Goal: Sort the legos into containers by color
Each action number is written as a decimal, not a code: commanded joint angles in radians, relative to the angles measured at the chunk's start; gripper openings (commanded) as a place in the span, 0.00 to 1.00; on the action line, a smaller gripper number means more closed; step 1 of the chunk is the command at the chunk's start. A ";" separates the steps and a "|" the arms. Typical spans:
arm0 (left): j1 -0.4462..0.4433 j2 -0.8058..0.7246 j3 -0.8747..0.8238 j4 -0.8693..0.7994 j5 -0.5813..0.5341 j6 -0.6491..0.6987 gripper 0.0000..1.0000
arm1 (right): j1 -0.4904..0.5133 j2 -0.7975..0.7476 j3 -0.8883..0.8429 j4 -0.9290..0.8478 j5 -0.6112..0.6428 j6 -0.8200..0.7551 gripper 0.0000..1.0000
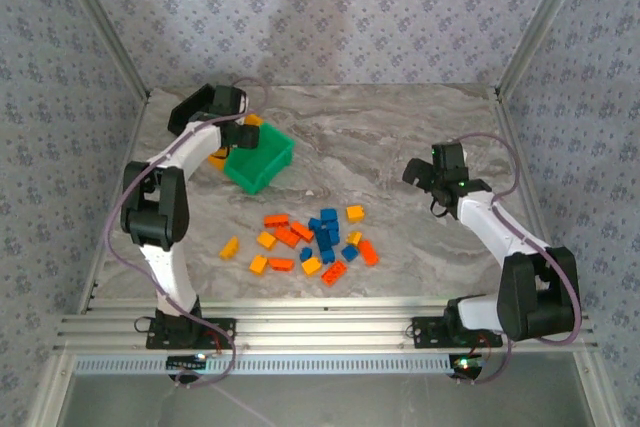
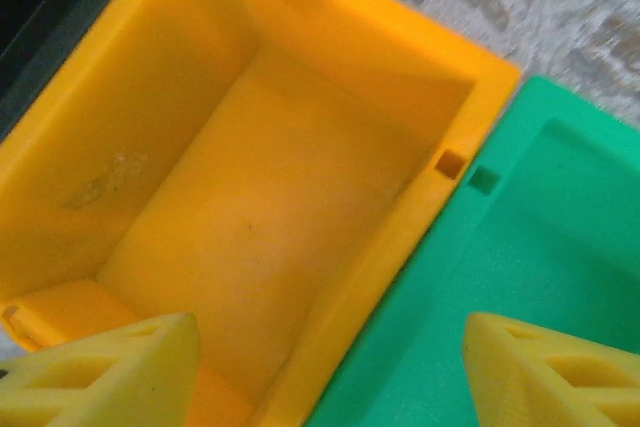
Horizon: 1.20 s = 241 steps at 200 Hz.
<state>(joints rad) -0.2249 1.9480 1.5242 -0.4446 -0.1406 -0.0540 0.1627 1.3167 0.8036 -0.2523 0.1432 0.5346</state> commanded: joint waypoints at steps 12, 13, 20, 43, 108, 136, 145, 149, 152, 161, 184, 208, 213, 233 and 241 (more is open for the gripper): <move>-0.005 0.055 0.065 -0.082 -0.032 0.028 0.67 | 0.006 -0.006 0.046 -0.045 0.034 0.032 1.00; -0.005 0.057 0.068 -0.084 -0.033 0.027 0.66 | 0.005 -0.005 0.046 -0.045 0.035 0.032 1.00; -0.005 0.074 0.083 -0.103 -0.036 0.025 0.65 | 0.006 -0.007 0.049 -0.047 0.041 0.037 1.00; -0.007 0.119 0.132 -0.159 -0.032 0.012 0.55 | 0.002 -0.010 0.060 -0.058 0.053 0.047 1.00; -0.050 0.178 0.210 -0.228 0.079 -0.103 0.20 | -0.006 -0.016 0.052 -0.072 0.058 0.070 1.00; -0.076 0.191 0.241 -0.264 0.159 -0.184 0.08 | -0.009 -0.022 0.046 -0.082 0.062 0.071 1.00; -0.091 0.194 0.242 -0.263 0.170 -0.199 0.05 | -0.009 -0.026 0.041 -0.083 0.062 0.073 1.00; -0.098 0.194 0.244 -0.265 0.172 -0.204 0.04 | -0.010 -0.029 0.039 -0.083 0.062 0.073 1.00; -0.104 0.195 0.245 -0.265 0.173 -0.207 0.03 | -0.012 -0.030 0.038 -0.084 0.062 0.073 1.00; -0.124 0.198 0.248 -0.267 0.172 -0.220 0.00 | -0.014 -0.036 0.030 -0.083 0.063 0.074 1.00; -0.169 0.214 0.266 -0.295 0.176 -0.303 0.00 | -0.019 -0.049 0.016 -0.081 0.066 0.079 1.00; -0.234 0.211 0.265 -0.295 0.161 -0.408 0.00 | -0.027 -0.056 0.000 -0.081 0.060 0.084 1.00; -0.250 0.210 0.263 -0.295 0.151 -0.429 0.00 | -0.029 -0.056 -0.002 -0.081 0.054 0.085 1.00; -0.321 0.206 0.254 -0.278 0.128 -0.501 0.00 | -0.040 -0.060 -0.010 -0.081 0.034 0.087 1.00; -0.348 0.207 0.257 -0.283 0.110 -0.527 0.00 | -0.042 -0.064 -0.017 -0.077 0.033 0.087 1.00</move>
<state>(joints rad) -0.4873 2.1296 1.7794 -0.6811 -0.0994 -0.4107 0.1318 1.2785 0.8093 -0.3130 0.1852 0.6003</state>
